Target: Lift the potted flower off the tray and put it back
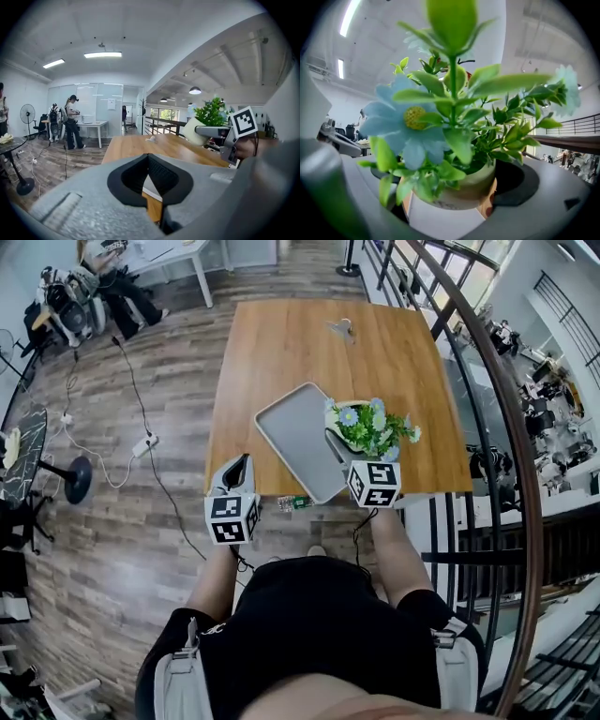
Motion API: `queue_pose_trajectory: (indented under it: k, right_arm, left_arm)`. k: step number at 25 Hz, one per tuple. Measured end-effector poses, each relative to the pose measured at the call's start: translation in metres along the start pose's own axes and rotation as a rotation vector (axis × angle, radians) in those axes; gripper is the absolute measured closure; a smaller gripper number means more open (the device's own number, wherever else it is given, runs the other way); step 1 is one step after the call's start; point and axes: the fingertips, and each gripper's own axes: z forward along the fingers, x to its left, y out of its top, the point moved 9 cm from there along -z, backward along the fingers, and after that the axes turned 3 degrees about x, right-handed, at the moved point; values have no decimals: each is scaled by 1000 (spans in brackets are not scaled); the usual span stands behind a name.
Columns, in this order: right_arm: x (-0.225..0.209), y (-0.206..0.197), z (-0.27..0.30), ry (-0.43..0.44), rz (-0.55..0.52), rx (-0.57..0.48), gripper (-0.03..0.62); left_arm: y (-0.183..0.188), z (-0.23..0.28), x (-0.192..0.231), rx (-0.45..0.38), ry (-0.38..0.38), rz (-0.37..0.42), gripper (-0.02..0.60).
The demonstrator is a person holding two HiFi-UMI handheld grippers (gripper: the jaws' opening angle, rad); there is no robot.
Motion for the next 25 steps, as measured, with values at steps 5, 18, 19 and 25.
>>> queue_pose_trajectory:
  k: [5,18,19,25]
  right_arm:
    - [-8,28,-32,-41,-2,-89,14]
    - [-18,23,-86,-115,36,-93,14]
    - [-17,23,-87,-116,37,-91,14]
    - [-17,21,-88,-108,41,-84,14]
  left_arm:
    - [6,7,-9,-9,-33,9,569]
    - [12,18,-25,-10,-98,31,569]
    - [13,19,-26,-11,-102,32,569]
    - [15,22,-34,-9,-121,44,569]
